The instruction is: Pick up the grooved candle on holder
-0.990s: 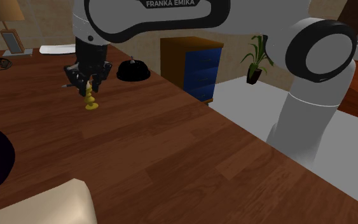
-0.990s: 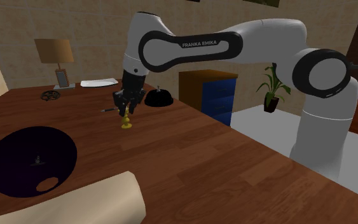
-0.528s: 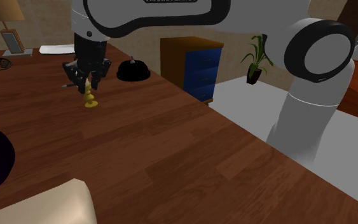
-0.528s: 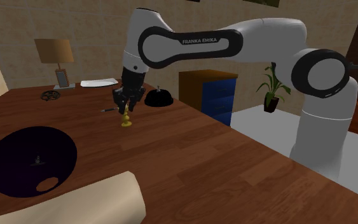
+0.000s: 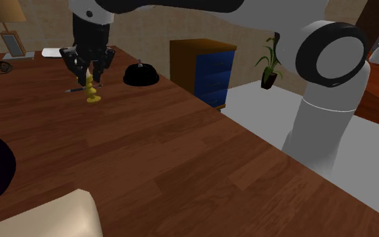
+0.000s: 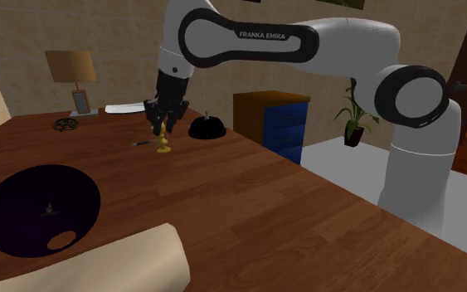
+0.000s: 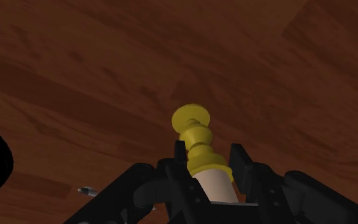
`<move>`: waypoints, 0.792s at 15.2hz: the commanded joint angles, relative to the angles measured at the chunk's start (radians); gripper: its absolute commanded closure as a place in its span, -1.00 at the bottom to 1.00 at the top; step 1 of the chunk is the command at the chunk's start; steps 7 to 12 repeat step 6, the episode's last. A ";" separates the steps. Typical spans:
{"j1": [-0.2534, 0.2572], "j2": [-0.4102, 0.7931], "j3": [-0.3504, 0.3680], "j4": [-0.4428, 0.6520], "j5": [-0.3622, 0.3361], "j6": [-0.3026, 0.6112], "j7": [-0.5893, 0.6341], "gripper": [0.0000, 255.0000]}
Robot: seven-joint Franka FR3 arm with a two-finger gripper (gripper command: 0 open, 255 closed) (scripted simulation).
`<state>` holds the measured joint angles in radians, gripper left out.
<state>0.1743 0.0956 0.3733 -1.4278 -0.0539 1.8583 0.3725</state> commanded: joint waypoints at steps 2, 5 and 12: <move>0.005 0.019 0.002 0.069 -0.009 -0.051 0.004 1.00; 0.010 0.035 0.004 0.119 -0.016 -0.087 0.007 1.00; 0.010 0.035 0.004 0.119 -0.016 -0.087 0.007 1.00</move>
